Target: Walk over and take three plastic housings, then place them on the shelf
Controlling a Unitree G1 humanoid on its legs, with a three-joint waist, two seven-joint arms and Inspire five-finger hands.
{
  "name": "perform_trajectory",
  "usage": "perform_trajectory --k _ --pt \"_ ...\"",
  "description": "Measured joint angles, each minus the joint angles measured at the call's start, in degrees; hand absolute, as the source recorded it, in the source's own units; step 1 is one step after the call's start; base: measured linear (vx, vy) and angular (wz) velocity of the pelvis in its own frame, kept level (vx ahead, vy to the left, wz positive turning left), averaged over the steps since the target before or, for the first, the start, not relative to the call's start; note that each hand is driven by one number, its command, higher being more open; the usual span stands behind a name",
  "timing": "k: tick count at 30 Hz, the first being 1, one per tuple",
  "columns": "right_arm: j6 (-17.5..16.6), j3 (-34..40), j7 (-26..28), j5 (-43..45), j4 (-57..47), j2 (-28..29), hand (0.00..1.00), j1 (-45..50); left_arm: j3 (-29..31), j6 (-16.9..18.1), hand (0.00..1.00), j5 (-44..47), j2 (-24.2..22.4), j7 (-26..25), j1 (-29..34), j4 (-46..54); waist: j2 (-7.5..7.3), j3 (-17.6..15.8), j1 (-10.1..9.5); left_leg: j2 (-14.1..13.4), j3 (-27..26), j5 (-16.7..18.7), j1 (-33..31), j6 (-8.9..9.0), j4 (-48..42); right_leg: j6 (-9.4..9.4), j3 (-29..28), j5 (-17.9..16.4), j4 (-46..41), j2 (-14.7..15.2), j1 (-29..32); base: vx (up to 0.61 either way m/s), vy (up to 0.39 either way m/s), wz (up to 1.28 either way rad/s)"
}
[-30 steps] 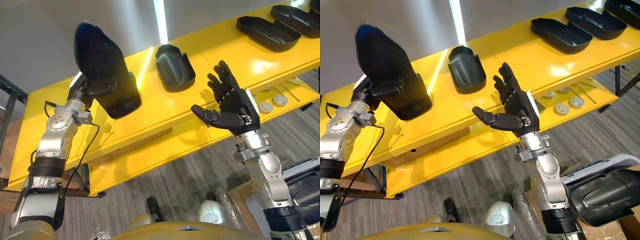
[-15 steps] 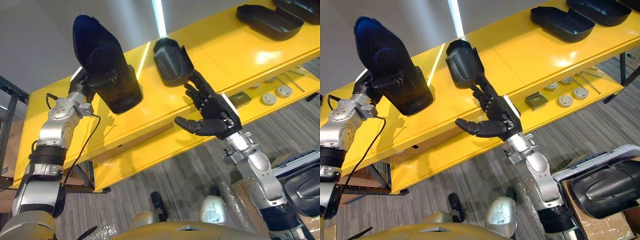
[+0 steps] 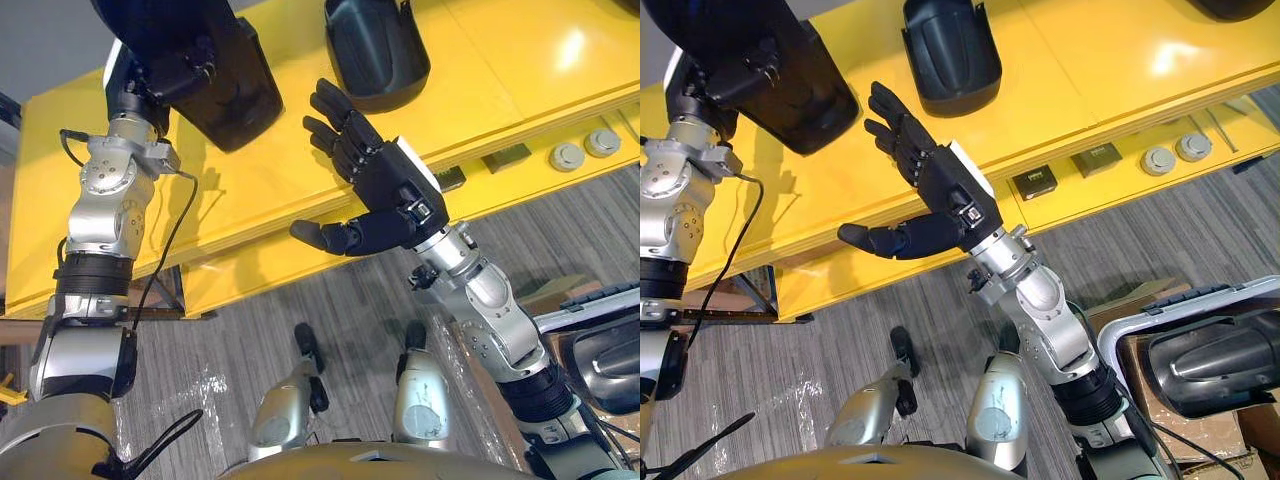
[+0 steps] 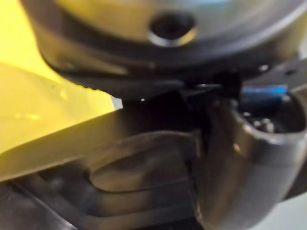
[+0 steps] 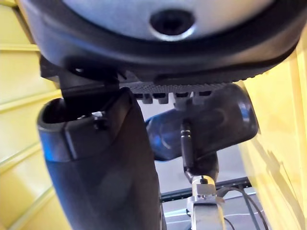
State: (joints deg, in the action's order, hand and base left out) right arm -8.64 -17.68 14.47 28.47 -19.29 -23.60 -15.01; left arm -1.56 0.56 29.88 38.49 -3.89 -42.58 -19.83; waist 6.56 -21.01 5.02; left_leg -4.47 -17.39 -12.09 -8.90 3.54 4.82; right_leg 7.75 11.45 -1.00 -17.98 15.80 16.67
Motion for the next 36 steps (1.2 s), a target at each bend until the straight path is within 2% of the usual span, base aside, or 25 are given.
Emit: perform_trajectory --k 4,6,10,14,23,31,34,36 --pt "-3.20 -0.56 -1.07 -4.27 0.04 0.34 1.00 -2.96 -0.15 2.23 0.00 -1.33 0.01 -3.70 0.02 0.47 -0.21 -0.25 0.02 0.35 -0.06 -0.29 0.04 -0.29 -0.02 0.13 -0.06 0.18 -0.10 0.00 0.06 0.04 -0.051 -0.01" --pt "-5.24 -0.45 -1.99 -5.56 0.51 0.42 1.00 -4.99 -0.13 3.04 0.00 -1.88 0.05 -3.77 0.28 0.57 -0.20 -0.25 0.00 0.37 -0.06 -0.30 0.20 -0.30 -0.03 0.05 -0.08 0.13 -0.20 0.00 0.00 0.04 -0.055 -0.01" --pt "-8.09 0.66 -3.41 -5.81 3.28 0.33 1.00 -9.07 -0.07 3.11 0.00 -3.82 0.55 -0.90 2.23 2.71 -0.21 -0.26 -0.07 0.38 -0.03 -0.13 1.94 -0.12 -0.02 -0.14 0.09 0.01 -0.02 0.00 -1.80 0.04 -0.063 -0.02" --pt "-8.71 2.37 -4.95 -7.39 7.75 -0.07 1.00 -11.70 -0.02 3.09 0.00 -5.41 0.61 2.68 4.98 5.91 -0.20 -0.25 -0.22 0.35 0.14 0.05 3.21 0.08 0.00 -0.24 0.63 -0.10 0.17 0.00 -3.30 0.01 -0.045 -0.01" --pt "-6.85 4.48 -2.02 -7.06 17.71 -1.49 1.00 -15.63 0.45 3.25 0.00 -4.95 0.90 10.72 5.32 10.65 0.27 0.06 -1.33 0.37 0.90 -0.13 5.00 -0.11 0.05 -0.32 1.76 -0.15 0.14 0.26 -5.85 -0.01 -0.044 0.03" --pt "-4.04 3.51 1.54 -5.48 28.13 -1.64 1.00 -19.85 0.31 4.65 0.00 2.27 0.54 17.10 5.33 10.93 3.18 2.41 -2.46 0.50 2.25 0.29 5.04 0.44 0.26 -0.32 3.69 -0.24 0.20 1.20 -7.18 -0.01 -0.034 0.10" --pt "-3.33 2.83 2.78 -4.81 30.35 -1.65 1.00 -21.11 -0.13 4.68 0.00 4.82 -0.12 19.34 5.16 10.64 3.25 2.48 -3.05 0.49 2.47 0.28 5.05 0.46 0.26 -0.26 3.95 -0.19 0.37 1.22 -7.46 -0.01 -0.033 0.05" --pt "-1.28 1.42 4.43 -2.41 33.64 -1.53 1.00 -24.28 -2.03 4.68 0.00 8.06 -0.88 21.48 4.59 8.75 3.21 2.49 -3.54 0.51 2.86 0.19 5.05 0.58 0.26 -0.07 4.20 -0.05 0.55 1.23 -7.80 -0.01 -0.039 0.07"
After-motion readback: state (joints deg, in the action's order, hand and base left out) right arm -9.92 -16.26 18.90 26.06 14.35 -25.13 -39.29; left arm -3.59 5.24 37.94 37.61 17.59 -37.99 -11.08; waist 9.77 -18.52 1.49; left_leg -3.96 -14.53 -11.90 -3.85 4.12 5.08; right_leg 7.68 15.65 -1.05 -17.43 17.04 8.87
